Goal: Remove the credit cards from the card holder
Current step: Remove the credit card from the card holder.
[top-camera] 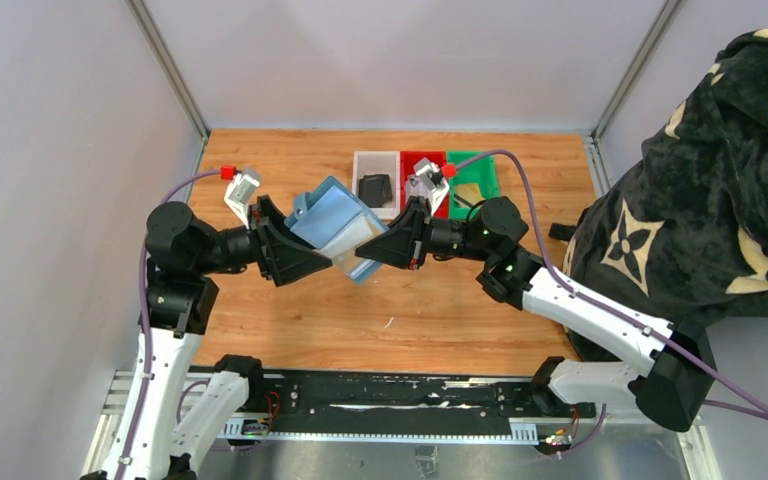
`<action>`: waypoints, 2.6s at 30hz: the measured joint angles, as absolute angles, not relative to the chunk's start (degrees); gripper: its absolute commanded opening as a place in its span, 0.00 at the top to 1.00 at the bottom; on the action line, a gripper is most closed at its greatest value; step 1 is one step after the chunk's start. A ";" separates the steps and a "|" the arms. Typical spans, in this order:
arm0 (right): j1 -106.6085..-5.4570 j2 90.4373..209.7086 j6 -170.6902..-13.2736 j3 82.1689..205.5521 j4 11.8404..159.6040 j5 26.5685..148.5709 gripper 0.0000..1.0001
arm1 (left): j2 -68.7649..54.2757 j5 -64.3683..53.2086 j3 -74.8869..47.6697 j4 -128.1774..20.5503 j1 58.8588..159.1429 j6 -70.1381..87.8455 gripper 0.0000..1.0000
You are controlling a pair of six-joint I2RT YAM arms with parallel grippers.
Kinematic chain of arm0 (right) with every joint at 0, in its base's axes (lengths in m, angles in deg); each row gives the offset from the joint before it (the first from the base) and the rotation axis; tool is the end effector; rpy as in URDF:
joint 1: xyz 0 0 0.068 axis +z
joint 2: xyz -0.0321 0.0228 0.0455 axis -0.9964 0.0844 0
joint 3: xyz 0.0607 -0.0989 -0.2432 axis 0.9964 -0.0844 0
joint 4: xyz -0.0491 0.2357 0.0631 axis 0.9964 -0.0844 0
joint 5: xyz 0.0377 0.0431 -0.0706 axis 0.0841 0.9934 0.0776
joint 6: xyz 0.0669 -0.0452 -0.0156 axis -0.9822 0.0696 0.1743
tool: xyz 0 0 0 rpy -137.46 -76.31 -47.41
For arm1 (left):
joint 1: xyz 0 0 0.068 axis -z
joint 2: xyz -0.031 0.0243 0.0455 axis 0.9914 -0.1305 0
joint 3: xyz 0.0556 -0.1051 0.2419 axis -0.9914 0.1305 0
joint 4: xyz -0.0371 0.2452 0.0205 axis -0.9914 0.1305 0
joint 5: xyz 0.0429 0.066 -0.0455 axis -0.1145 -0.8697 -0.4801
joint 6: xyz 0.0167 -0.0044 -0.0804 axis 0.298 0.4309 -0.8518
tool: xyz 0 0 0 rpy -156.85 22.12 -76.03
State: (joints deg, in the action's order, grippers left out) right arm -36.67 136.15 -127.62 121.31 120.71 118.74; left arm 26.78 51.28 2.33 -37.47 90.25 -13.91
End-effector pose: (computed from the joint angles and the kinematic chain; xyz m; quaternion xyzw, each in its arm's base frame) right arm 0.1519 0.2392 0.4006 -0.3006 0.5238 0.6849 0.4076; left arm 0.1270 -0.0829 0.4041 0.2359 0.6649 -0.5684 0.4232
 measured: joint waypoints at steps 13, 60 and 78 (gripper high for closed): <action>-35.99 139.62 -128.80 124.26 120.14 118.30 1.00 | 29.05 50.87 5.96 -32.60 92.09 -6.16 0.24; -29.02 152.06 -115.08 155.75 61.74 99.24 1.00 | 41.09 21.16 11.78 -32.05 92.35 7.85 0.17; -28.54 144.96 -114.53 150.48 69.06 100.92 1.00 | 35.58 8.09 6.92 -26.21 92.35 -8.47 0.15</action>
